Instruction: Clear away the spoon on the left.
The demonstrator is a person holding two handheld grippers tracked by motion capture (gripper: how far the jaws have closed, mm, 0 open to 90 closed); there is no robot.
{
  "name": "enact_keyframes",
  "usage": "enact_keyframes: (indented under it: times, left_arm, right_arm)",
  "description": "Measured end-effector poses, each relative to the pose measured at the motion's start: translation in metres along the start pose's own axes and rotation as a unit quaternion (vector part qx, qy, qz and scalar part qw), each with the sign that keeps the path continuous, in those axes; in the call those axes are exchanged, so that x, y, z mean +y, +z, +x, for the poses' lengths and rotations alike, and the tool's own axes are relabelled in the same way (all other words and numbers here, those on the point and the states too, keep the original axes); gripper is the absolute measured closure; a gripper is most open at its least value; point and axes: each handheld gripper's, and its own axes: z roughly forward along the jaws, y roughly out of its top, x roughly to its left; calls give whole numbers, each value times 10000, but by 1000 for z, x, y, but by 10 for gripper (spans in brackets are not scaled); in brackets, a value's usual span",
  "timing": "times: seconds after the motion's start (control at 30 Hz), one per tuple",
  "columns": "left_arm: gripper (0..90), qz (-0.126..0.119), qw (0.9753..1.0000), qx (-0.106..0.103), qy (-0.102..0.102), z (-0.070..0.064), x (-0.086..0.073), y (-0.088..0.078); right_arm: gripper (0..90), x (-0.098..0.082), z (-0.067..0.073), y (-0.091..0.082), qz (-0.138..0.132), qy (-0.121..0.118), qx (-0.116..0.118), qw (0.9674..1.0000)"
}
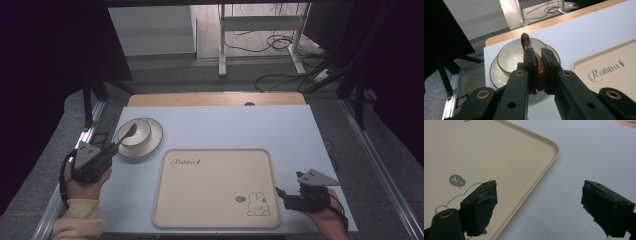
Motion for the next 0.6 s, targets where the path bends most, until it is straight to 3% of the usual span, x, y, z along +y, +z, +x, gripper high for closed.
enact_keyframes:
  times: [0.6]
  left_arm:
    - [841,-129,9998,-133,3,-2,8,-10]
  right_arm:
    - [137,0,-1,0,-2,15,-11,10000]
